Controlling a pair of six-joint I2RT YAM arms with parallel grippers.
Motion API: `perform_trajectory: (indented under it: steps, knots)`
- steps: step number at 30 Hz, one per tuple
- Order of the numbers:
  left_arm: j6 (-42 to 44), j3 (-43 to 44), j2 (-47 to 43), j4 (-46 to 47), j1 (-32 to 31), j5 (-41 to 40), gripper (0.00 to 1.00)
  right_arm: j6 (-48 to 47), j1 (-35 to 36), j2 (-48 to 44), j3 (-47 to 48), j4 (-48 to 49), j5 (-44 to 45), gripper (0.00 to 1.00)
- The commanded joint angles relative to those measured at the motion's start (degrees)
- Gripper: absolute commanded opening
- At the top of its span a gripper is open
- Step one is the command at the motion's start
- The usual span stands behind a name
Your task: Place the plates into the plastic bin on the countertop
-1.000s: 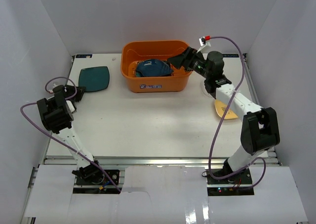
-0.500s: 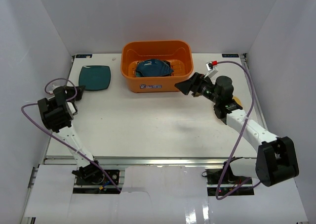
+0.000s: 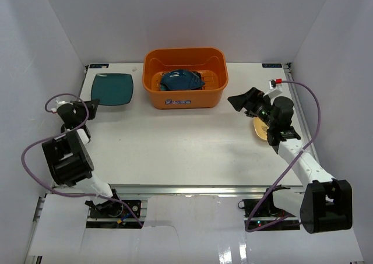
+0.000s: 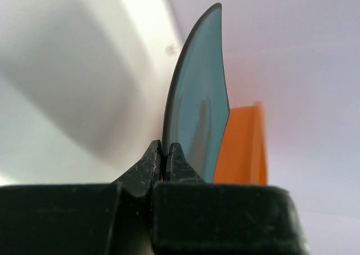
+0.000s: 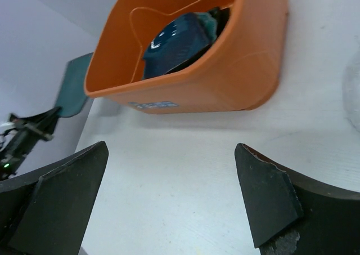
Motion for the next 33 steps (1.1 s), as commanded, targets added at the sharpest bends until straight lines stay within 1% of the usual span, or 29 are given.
perform_trajectory:
  steps: [1, 2, 4, 5, 6, 8, 10, 11, 13, 14, 15, 17, 18, 20, 21, 22, 23, 26, 29, 30, 33]
  knots:
    - [-3.07, 1.81, -14.87, 3.34, 0.05, -0.24, 0.00, 2.10, -4.25, -1.86, -1.61, -0.03, 0.68, 1.00]
    - [-3.42, 1.90, -16.65, 2.62, 0.05, -0.69, 0.00, 2.28, -4.96, -2.30, -2.48, -0.72, 1.37, 0.94]
    - [-3.86, 3.04, -21.38, 0.00, 0.13, -1.48, 0.00, 3.25, -7.86, -2.74, -3.36, -0.99, 1.64, 0.91]
    - [-3.60, 3.74, -22.89, -1.07, 0.22, -1.92, 0.00, 3.42, -8.83, -3.27, -3.71, -2.04, 1.99, 0.87]
    - [-3.34, 4.44, -24.21, -2.21, 0.13, -2.19, 0.00, 3.42, -11.62, -3.62, -4.33, -2.83, 2.43, 0.84]
    - [-3.07, 6.64, -27.46, -3.80, 0.13, -2.11, 0.00, 3.08, -13.92, -5.28, -5.29, -3.89, 3.31, 0.79]
    - [-4.55, 9.70, -27.74, -3.63, -0.04, 0.08, 0.00, 1.94, -16.74, -7.13, -6.61, -6.08, 5.93, 0.75]
    - [-6.74, 10.77, -26.78, -3.54, -0.65, 2.44, 0.00, 1.23, -17.53, -7.57, -6.88, -6.87, 6.73, 0.70]
    - [-6.94, 14.27, -24.59, -3.45, -5.30, 4.30, 0.00, -2.17, -18.85, -7.58, -6.01, -10.65, 9.37, 0.68]
    - [-5.80, 15.77, -23.97, -4.23, -7.23, 4.14, 0.00, -3.68, -18.86, -7.23, -5.22, -12.57, 10.42, 0.68]
    - [-4.31, 17.27, -23.26, -6.50, -12.21, 3.53, 0.00, -4.91, -18.77, -6.88, -4.52, -15.90, 11.56, 0.68]
    - [-0.02, 22.00, -21.25, -8.62, -17.16, 2.12, 0.00, -8.33, -18.86, -5.56, -3.02, -18.64, 11.84, 0.68]
    - [0.88, 23.25, -18.71, -9.33, -21.18, 1.77, 0.00, -9.40, -18.86, -5.12, -2.75, -19.70, 11.23, 0.68]
    - [1.59, 27.01, -15.98, -9.86, -24.11, 1.59, 0.00, -12.74, -18.77, -3.45, -1.79, -23.74, 10.61, 0.72]
    - [1.76, 28.34, -12.74, -10.91, -26.21, 1.67, 0.00, -13.70, -18.68, -2.58, -1.61, -25.06, 10.17, 0.74]
    - [1.85, 30.97, -11.14, -11.27, -26.41, 1.68, 0.00, -15.19, -18.59, -2.05, -1.52, -26.90, 10.17, 0.75]
    - [2.46, 32.39, -9.74, -12.23, -29.37, 1.76, 0.00, -15.64, -18.68, -1.61, -1.35, -27.96, 10.69, 0.75]
    - [4.48, 37.91, -1.93, -14.60, -32.11, 1.76, 0.00, -16.96, -18.24, 0.15, -1.87, -28.50, 10.44, 0.82]
    - [5.02, 43.10, 2.92, -17.07, -34.31, 2.99, 0.00, -18.54, -16.75, 2.43, -0.30, -29.90, 11.22, 0.85]
    - [5.10, 43.91, 5.72, -17.33, -34.84, 3.86, 0.00, -19.16, -16.14, 4.44, 0.41, -30.69, 11.75, 0.85]
    - [6.16, 46.81, 9.43, -19.71, -36.25, 3.79, 0.00, -20.48, -13.50, 7.80, 2.78, -32.72, 14.73, 0.88]
